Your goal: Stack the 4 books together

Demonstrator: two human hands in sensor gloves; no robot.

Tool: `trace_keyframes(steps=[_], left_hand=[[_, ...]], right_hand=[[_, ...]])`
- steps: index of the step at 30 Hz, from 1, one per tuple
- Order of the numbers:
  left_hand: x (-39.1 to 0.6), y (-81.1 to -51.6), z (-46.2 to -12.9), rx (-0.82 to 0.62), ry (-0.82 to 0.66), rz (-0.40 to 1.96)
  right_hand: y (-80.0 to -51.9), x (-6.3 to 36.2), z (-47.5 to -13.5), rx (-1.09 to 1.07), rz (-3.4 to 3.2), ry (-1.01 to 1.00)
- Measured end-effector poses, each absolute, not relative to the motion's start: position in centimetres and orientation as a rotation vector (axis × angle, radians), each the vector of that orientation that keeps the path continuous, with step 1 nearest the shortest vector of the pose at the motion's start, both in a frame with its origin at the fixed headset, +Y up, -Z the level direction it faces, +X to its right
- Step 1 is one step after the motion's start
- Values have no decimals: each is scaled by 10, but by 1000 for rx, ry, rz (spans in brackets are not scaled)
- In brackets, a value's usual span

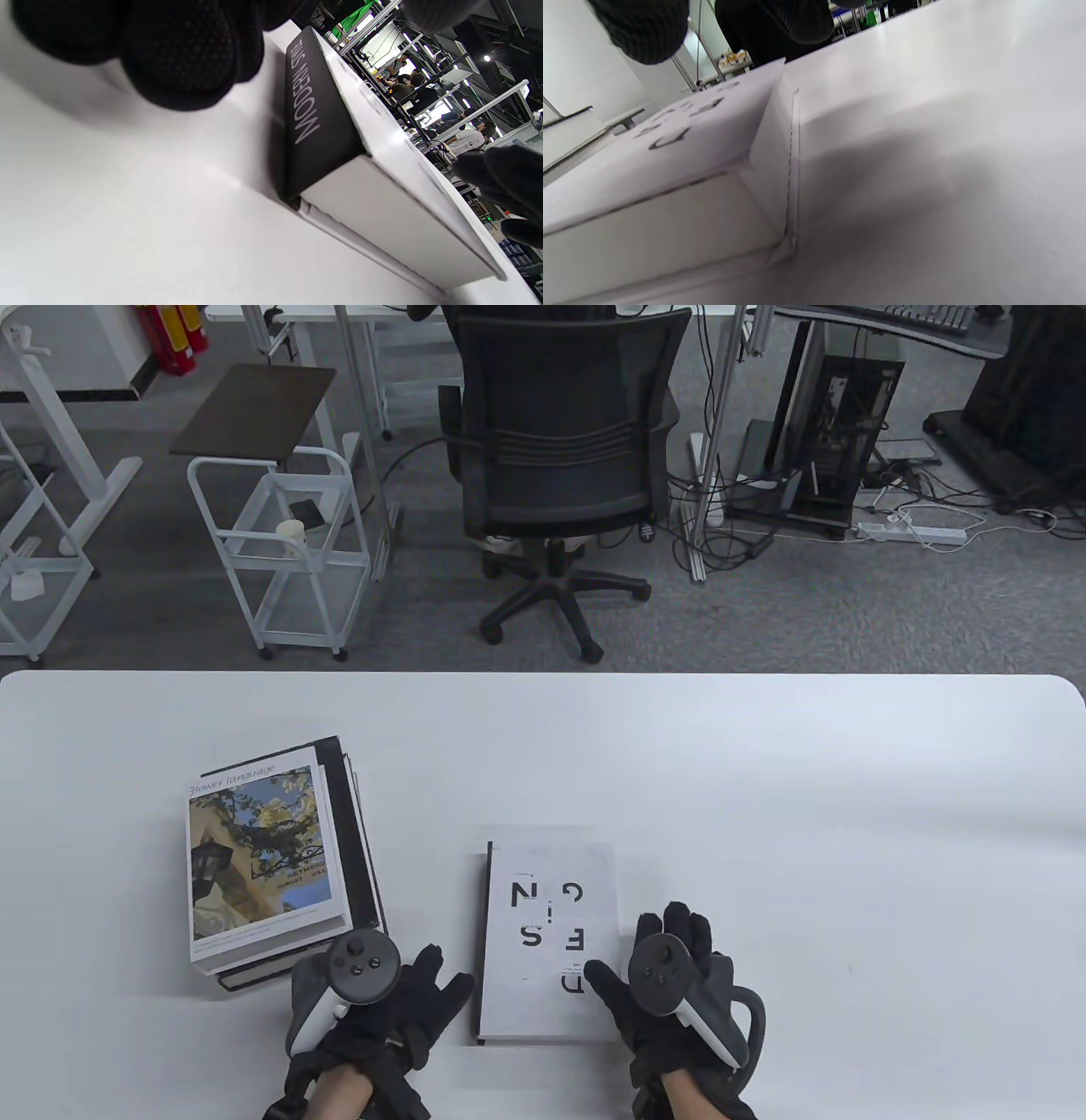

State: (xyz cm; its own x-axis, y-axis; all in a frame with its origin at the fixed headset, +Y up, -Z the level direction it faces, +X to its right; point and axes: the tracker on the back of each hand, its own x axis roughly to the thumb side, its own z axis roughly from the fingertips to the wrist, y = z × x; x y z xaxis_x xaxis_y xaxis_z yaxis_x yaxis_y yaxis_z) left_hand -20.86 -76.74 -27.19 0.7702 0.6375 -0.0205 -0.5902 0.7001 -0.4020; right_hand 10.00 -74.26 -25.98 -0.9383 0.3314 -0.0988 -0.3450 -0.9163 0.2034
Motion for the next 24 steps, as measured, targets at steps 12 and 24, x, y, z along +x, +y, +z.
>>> trace_keyframes(steps=[12, 24], left_hand=[[-193, -778, -270, -458, -135, 600], [-182, -786, -268, -546, -160, 619]], right_hand=[[-755, 91, -265, -56, 2808, 492], [-760, 88, -267, -25, 2755, 552]])
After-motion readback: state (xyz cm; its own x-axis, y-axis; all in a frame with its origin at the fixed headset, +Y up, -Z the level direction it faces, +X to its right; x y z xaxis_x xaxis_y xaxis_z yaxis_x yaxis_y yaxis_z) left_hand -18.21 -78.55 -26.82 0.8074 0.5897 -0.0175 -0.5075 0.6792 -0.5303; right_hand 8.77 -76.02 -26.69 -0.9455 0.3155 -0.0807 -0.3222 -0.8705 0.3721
